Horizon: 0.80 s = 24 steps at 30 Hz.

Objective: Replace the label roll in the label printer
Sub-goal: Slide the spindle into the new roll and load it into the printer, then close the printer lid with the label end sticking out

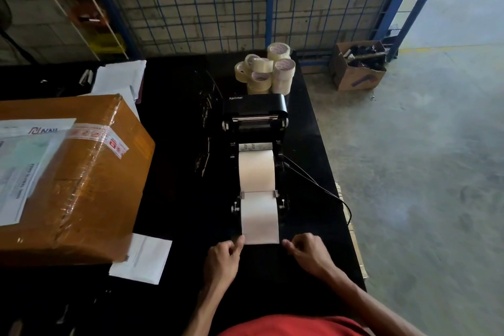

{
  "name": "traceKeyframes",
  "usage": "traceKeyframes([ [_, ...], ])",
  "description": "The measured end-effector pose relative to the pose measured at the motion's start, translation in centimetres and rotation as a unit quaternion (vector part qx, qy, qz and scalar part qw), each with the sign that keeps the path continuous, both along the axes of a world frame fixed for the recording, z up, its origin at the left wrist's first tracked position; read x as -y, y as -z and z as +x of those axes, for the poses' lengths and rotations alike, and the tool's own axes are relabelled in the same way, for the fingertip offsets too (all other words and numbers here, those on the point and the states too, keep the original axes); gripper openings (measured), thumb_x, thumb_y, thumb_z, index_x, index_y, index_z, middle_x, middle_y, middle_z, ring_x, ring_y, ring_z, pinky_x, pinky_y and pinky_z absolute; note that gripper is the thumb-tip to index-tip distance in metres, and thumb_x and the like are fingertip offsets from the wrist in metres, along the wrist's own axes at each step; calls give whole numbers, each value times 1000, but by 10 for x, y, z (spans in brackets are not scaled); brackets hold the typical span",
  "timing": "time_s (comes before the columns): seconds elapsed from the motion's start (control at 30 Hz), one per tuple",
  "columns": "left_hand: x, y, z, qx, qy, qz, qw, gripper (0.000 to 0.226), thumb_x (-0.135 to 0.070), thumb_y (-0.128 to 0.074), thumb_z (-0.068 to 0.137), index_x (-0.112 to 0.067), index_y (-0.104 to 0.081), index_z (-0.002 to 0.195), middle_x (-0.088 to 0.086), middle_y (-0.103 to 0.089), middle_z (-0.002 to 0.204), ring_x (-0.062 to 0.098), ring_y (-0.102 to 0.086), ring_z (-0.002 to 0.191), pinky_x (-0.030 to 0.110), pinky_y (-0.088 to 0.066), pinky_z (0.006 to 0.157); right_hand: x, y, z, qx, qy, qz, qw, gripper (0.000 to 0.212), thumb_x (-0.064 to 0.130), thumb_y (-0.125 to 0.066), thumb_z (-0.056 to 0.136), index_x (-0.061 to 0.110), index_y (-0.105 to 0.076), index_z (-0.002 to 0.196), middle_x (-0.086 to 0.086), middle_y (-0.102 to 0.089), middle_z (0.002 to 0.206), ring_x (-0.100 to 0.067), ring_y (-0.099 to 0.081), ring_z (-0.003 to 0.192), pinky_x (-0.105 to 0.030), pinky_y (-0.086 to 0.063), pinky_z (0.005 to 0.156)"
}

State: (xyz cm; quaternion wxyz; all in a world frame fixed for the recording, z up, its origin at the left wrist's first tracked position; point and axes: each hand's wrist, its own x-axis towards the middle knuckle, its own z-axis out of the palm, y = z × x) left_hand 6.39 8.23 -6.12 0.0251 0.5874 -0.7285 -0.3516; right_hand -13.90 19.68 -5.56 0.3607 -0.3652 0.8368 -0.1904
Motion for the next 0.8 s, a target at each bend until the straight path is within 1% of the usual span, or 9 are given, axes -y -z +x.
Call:
traceKeyframes([
  [0.1,28,-25,-2,-3,-45,-77,996,50,-50,-47,96,-10,-60,69,13,-71,72,34,-68,74,38,-50,62,21,-31,-24,-65,68,-58,994,39,46,-61,93,19,-62,65,2,-60,55,-17,-59,54,-32,-40,52],
  [0.23,102,-80,-44,-143,-97,-105,979,33,-42,-51,97,-12,-65,97,9,-71,94,23,-64,82,31,-48,65,98,-90,-63,-59,172,-195,964,30,46,-58,94,18,-68,92,3,-68,78,-20,-66,78,-32,-47,66],
  [0.33,163,-120,-90,-226,-111,-43,967,46,-44,-48,97,-11,-58,128,11,-64,126,24,-60,109,31,-47,90,162,-127,-90,0,199,-215,956,54,54,-48,96,11,-63,125,-7,-71,112,-25,-64,109,-36,-49,89],
  [0.43,197,-143,-123,-246,-79,28,966,58,-50,-39,99,-11,-49,140,13,-51,145,30,-46,133,40,-35,113,202,-145,-100,99,177,-178,963,68,60,-38,98,5,-60,131,-11,-66,121,-28,-61,113,-37,-45,94],
  [0.5,198,-146,-129,-242,-68,52,966,58,-52,-36,99,-9,-56,132,12,-57,136,32,-49,130,39,-38,108,206,-147,-96,106,149,-156,971,72,64,-34,97,5,-60,130,-14,-66,119,-30,-62,111,-38,-46,96],
  [0.57,187,-146,-123,-221,-61,26,973,57,-55,-34,98,-11,-63,120,8,-63,112,32,-56,118,37,-42,93,194,-144,-89,60,138,-150,977,73,67,-31,96,9,-59,130,-16,-66,124,-35,-61,116,-46,-45,103],
  [0.63,169,-137,-110,-202,-71,-8,977,57,-58,-34,97,-12,-64,110,9,-64,103,33,-60,108,41,-44,89,173,-137,-80,47,149,-169,973,74,71,-32,93,14,-58,132,-13,-66,125,-33,-61,118,-50,-45,104],
  [0.73,128,-113,-81,-211,-96,-27,972,54,-62,-33,95,-15,-59,87,10,-65,91,33,-63,93,43,-48,83,127,-121,-56,106,181,-207,956,77,83,-35,82,19,-62,115,-4,-70,108,-18,-66,97,-36,-52,81],
  [0.8,94,-95,-63,-207,-108,3,972,70,-73,-25,87,-12,-59,89,6,-64,84,24,-64,80,38,-51,72,98,-102,-39,134,199,-203,949,72,85,-36,79,22,-62,100,3,-69,94,-8,-65,84,-26,-47,66],
])
